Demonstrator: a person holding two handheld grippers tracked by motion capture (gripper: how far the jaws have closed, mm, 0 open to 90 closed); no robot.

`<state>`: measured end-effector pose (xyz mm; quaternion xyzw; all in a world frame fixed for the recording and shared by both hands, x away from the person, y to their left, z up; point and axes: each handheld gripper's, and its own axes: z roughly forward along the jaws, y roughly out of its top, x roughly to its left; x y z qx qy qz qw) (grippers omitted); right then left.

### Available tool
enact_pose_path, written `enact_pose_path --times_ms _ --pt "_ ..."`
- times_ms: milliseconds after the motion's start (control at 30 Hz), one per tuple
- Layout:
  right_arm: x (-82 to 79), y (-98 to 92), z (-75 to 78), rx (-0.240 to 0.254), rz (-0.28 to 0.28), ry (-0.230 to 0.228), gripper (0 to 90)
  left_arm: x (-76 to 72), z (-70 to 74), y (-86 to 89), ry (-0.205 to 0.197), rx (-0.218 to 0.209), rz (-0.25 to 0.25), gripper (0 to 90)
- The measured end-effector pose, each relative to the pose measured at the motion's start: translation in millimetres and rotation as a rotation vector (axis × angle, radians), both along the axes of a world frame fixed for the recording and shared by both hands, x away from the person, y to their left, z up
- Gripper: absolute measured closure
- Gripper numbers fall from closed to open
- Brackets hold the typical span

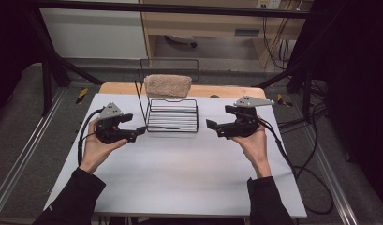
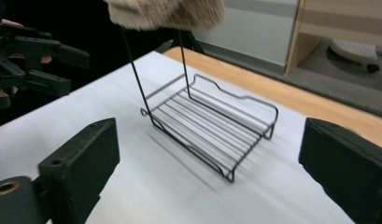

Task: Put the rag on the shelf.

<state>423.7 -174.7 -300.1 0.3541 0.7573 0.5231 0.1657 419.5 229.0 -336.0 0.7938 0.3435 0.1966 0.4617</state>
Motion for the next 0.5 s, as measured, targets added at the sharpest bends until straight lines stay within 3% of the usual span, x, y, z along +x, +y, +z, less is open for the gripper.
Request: enact_pose_path --times_ms 233,500 --pt "-4.7 -22.2 -30.6 -0.002 -0.016 0.057 1.7 -9.5 -25.2 6.3 0.027 0.011 0.001 12.8" --pt "-16.1 -40.8 -63.7 -0.013 -0.027 0.083 0.4 -19.1 -53.0 17.1 0.064 0.018 0.020 10.1"
